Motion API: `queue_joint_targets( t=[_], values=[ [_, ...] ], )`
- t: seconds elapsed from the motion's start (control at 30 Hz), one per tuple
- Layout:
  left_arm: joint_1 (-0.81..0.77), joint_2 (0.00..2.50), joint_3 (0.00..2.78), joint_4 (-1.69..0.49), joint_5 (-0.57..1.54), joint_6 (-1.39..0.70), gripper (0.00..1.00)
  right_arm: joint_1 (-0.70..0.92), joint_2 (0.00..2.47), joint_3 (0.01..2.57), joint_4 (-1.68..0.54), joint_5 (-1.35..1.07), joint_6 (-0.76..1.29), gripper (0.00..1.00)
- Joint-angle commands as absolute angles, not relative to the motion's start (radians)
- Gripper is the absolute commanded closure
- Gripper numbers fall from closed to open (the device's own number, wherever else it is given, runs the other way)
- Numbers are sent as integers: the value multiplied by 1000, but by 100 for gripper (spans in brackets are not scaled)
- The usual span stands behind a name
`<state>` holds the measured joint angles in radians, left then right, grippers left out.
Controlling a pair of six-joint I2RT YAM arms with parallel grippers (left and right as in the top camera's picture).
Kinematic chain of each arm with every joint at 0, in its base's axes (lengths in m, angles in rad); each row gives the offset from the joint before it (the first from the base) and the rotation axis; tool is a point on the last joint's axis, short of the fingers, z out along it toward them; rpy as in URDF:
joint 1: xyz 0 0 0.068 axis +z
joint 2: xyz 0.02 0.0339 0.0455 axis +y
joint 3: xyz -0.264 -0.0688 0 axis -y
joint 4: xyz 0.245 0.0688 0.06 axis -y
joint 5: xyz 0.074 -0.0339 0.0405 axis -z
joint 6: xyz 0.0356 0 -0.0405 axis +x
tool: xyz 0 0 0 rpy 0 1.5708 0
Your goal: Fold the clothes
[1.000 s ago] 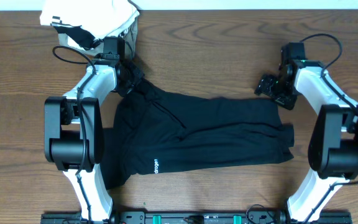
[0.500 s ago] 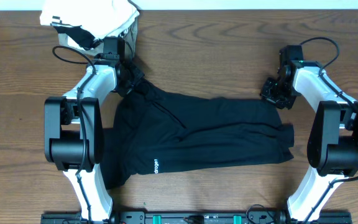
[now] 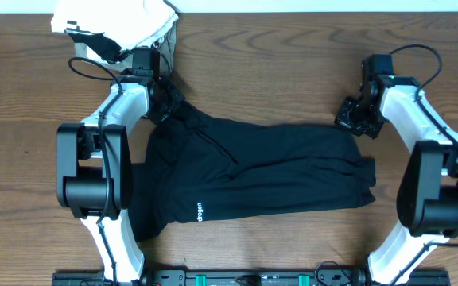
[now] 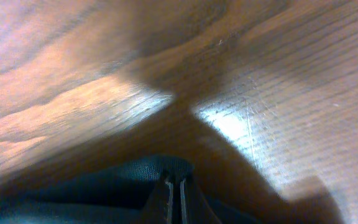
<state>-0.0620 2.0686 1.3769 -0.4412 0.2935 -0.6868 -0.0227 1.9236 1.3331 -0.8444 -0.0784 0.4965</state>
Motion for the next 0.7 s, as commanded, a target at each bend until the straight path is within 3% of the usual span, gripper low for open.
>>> queue_joint_targets(
  t=[0.0,0.33,0.67],
  values=[
    [-62,2024,1392,-447,341,-646,94,-15,1869,1342,-855,-79,505,99],
    [-62,1898,1392,-584,410,-546,94,-19,1839,1342,-902,-72,505,99],
    [-62,1753,1392,-904,408,-479,94,-20,1836,1342,-937,-52,516,99]
  ],
)
